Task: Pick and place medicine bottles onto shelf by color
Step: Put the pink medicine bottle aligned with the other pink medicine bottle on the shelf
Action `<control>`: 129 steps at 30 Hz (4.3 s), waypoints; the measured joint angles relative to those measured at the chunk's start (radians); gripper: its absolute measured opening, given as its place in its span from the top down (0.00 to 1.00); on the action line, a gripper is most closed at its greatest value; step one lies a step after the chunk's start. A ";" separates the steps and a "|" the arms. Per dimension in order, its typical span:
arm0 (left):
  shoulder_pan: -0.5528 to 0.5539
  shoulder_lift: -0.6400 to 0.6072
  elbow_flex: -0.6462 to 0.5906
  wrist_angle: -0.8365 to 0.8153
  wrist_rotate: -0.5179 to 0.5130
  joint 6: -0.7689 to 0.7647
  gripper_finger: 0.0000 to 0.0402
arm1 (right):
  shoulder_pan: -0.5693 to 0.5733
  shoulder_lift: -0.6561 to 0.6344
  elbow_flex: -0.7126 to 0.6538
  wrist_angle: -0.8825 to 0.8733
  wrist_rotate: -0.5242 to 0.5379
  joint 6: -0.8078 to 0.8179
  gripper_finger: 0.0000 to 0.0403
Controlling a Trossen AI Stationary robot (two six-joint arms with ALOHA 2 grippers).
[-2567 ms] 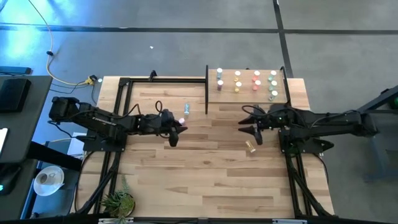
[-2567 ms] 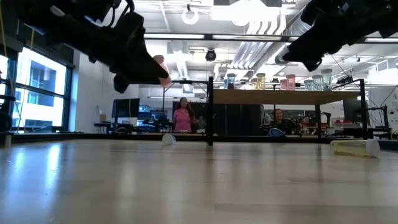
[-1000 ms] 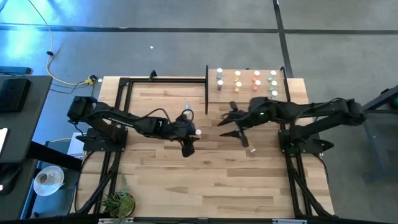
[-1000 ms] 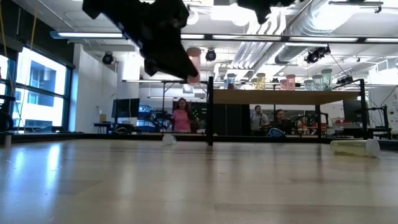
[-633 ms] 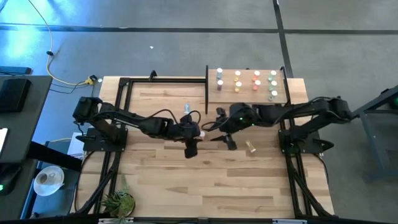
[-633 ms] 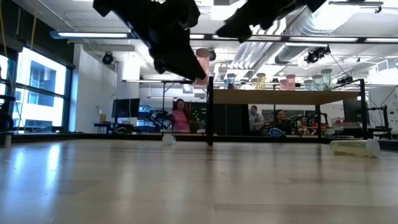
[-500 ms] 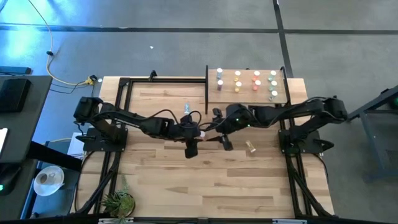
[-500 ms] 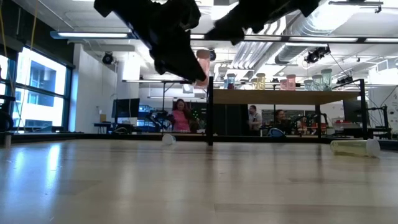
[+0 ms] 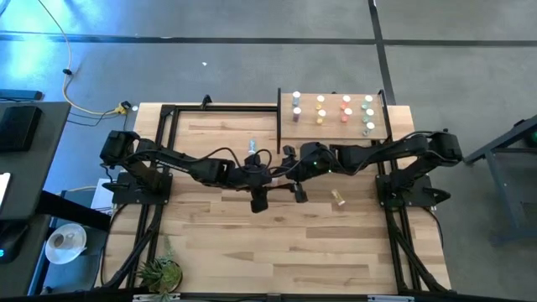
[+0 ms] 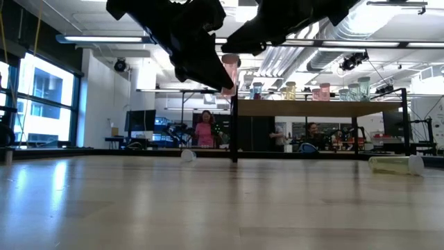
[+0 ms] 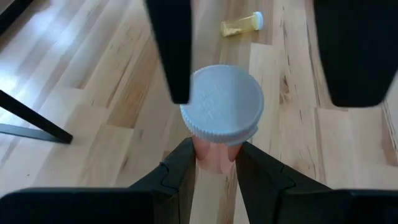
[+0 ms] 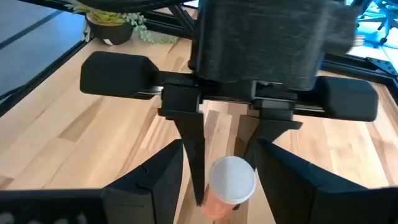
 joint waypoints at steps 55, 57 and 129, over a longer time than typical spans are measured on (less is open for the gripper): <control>0.001 0.000 0.000 0.073 -0.093 0.106 0.76 | 0.000 -0.001 0.000 -0.046 0.067 0.053 0.72; 0.001 0.000 0.000 0.073 -0.095 0.107 0.75 | 0.000 -0.001 0.000 -0.045 0.071 0.052 0.72; 0.161 -0.160 -0.283 0.367 -0.048 0.095 0.53 | -0.183 -0.908 -0.390 -0.461 0.820 0.357 0.72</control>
